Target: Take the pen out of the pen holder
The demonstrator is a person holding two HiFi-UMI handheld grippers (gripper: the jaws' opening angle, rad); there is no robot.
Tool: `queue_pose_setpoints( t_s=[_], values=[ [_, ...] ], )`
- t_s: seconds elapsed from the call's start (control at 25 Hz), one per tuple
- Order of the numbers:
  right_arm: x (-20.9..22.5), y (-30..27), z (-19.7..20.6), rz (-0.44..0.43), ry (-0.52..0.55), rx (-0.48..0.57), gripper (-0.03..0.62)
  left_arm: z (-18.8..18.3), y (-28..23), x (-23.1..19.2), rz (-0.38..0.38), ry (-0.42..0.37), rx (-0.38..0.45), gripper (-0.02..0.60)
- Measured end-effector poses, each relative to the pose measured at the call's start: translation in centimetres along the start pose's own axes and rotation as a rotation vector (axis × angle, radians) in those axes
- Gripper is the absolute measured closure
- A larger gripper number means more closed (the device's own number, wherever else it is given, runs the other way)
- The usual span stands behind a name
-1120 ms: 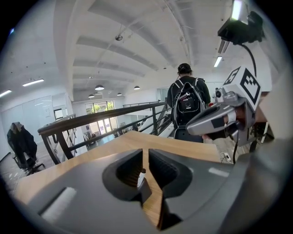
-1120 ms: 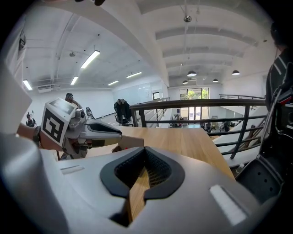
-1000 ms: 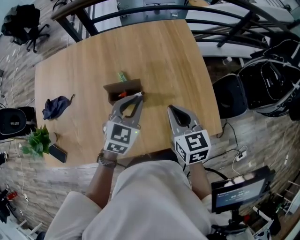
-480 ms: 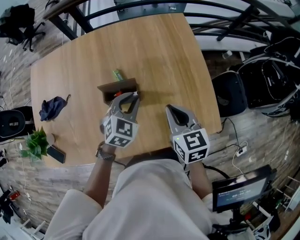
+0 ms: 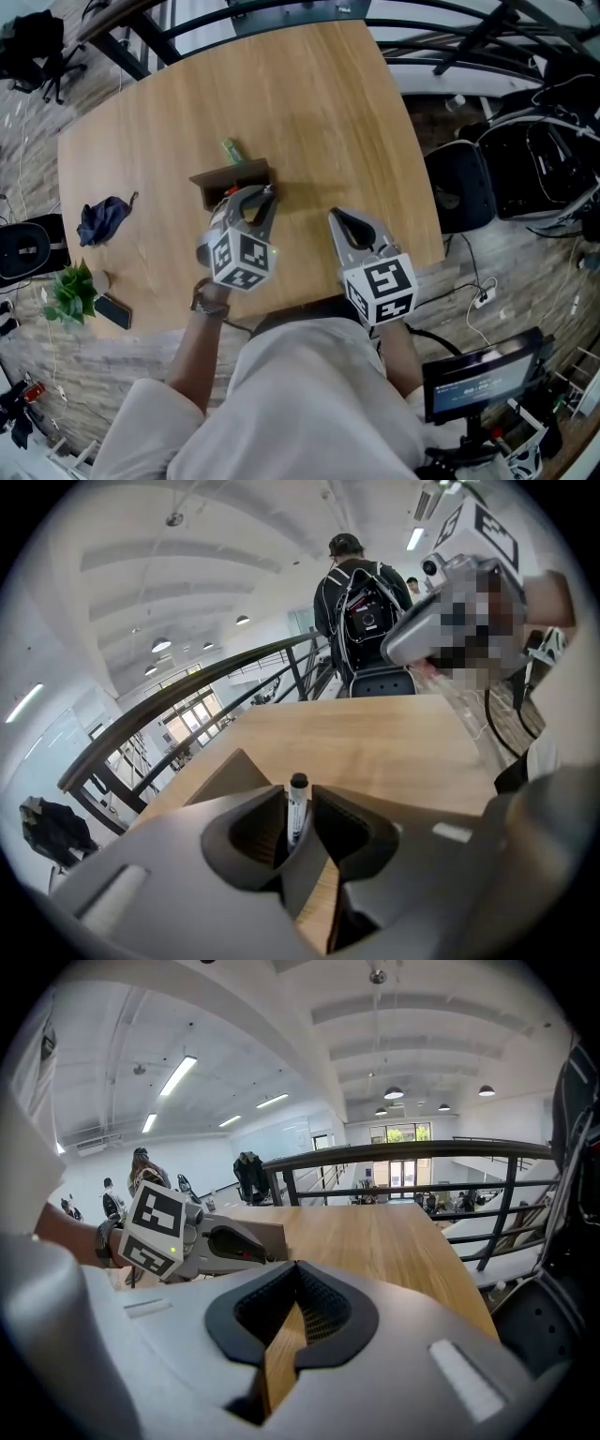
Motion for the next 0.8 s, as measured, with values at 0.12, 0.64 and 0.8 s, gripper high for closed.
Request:
queue_pose_setpoints(
  t_s=[0.12,0.64,0.8],
  values=[
    [0.0,-0.2,0.2,-0.001,-0.008,-0.006,0.591,0.3,-0.3,-0.2,0.004,-0.006,-0.009,0.486],
    [0.6,-0.4,1.0,0.013,-0.019,-0.025,0.591,0.6,-2.0,-0.4,0.032,-0.008,-0.031,0.482],
    [0.6,-0.4,1.2,0.020,-0.022,-0.028,0.591,0.8,-2.1,-0.5,0.038,-0.001,-0.037,0.489]
  ],
)
Point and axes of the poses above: the fingertips, and each gripper's own axes: y backward along the fingers, x to its right, z out of its underside, the point moved 7 cm from there along y, backward along the fingers, and after that the axes turned 2 degrees about -y, right-handed, at the moved point
